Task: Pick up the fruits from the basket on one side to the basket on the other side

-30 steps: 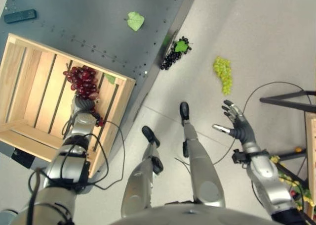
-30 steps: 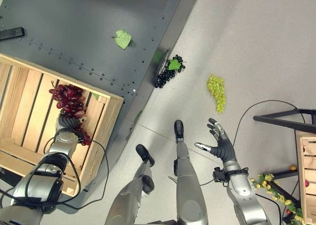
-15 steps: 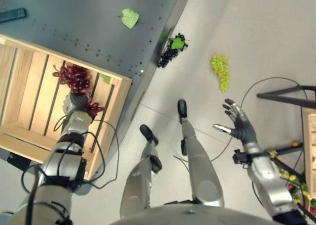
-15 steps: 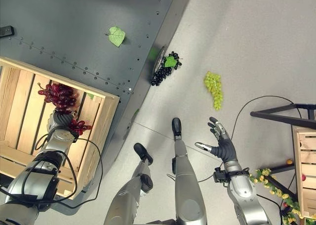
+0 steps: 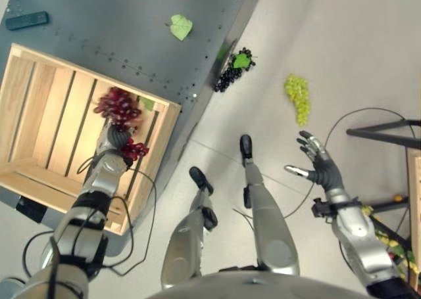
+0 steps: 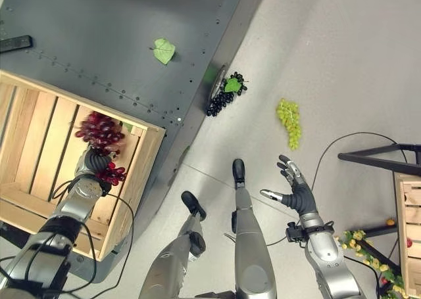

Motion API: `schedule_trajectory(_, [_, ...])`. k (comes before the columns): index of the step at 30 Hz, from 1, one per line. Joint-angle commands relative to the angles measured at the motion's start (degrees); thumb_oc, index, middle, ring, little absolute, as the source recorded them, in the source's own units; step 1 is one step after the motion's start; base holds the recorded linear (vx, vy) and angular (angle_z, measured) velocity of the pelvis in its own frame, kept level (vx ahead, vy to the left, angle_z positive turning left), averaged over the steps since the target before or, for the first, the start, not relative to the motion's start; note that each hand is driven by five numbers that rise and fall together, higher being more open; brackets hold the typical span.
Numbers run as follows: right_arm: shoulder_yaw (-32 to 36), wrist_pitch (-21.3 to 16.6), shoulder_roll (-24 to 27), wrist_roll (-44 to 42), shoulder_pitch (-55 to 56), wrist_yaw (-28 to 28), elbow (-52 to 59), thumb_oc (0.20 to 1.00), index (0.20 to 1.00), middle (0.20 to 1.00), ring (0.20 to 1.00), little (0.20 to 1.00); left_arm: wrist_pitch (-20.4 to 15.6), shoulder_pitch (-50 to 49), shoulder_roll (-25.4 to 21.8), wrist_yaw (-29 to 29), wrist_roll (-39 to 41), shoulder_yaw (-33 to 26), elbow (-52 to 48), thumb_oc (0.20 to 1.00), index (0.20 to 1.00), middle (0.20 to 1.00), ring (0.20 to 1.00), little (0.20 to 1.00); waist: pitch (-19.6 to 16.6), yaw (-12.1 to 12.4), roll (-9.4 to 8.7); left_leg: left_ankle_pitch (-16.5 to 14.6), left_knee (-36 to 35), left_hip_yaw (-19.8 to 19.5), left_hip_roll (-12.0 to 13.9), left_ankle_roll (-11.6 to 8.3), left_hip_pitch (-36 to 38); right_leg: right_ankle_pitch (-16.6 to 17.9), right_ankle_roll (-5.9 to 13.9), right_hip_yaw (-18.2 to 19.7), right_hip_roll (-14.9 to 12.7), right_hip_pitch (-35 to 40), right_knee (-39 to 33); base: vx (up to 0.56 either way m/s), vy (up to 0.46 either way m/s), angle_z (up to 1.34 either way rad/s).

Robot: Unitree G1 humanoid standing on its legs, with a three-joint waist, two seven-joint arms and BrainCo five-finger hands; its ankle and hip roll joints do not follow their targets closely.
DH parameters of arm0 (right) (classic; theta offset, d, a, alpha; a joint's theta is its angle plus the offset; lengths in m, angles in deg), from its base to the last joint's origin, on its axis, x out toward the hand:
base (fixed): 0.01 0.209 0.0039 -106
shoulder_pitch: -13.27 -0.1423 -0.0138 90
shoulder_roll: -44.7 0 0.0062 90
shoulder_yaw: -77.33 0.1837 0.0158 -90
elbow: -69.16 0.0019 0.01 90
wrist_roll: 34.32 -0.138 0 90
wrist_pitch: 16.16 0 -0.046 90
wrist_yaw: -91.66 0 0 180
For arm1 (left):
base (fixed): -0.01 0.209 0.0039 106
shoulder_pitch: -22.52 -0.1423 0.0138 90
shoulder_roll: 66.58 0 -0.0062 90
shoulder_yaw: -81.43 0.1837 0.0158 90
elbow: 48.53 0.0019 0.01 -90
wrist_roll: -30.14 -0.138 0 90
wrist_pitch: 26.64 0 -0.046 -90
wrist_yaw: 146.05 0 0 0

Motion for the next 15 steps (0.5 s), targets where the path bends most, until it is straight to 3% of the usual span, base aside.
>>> schedule_trajectory(1, [3.1,-2.7,1.2,0.0,1.8,-1.6,0.9,1.0,1.0,1.0,1.0,1.0,-4.4,-2.5,-6.4,-2.0,-2.7,-4.6,-3.9,0.2,0.2,0.2,0.2,0.2,-2.9,0.3,2.19,2.8,0.4,-3.7,1.6,-4.65,-2.7,-6.7,6.55,-1.0,-0.2,2.3,3.4,0.02,-0.02,0.06])
schedule_trajectory(9, [3.6,-1.2,2.2,1.4,-0.3,-5.4,-3.1,1.0,1.0,1.0,1.0,1.0,-7.7,-11.2,-17.7,-11.1,-5.0,-9.9,-18.3,0.2,0.2,0.2,0.2,0.2,-5.4,2.7,4.56,2.5,0.4,-5.5,1.8,-5.08,0.8,-8.1,6.05,-2.3,0.1,6.8,3.0,0.01,-0.027,0.07])
schedule_trajectory(15, [3.0,0.1,4.4,4.8,-2.9,-7.1,-4.1,1.0,1.0,1.0,1.0,1.0,-9.4,-9.1,-27.1,-15.3,-8.2,-9.2,-24.4,0.2,0.2,0.2,0.2,0.2,-7.3,3.8,6.11,2.1,0.3,-6.4,2.0,-5.3,4.1,-9.2,6.06,-3.7,0.1,11.0,2.5,0.01,-0.014,0.19])
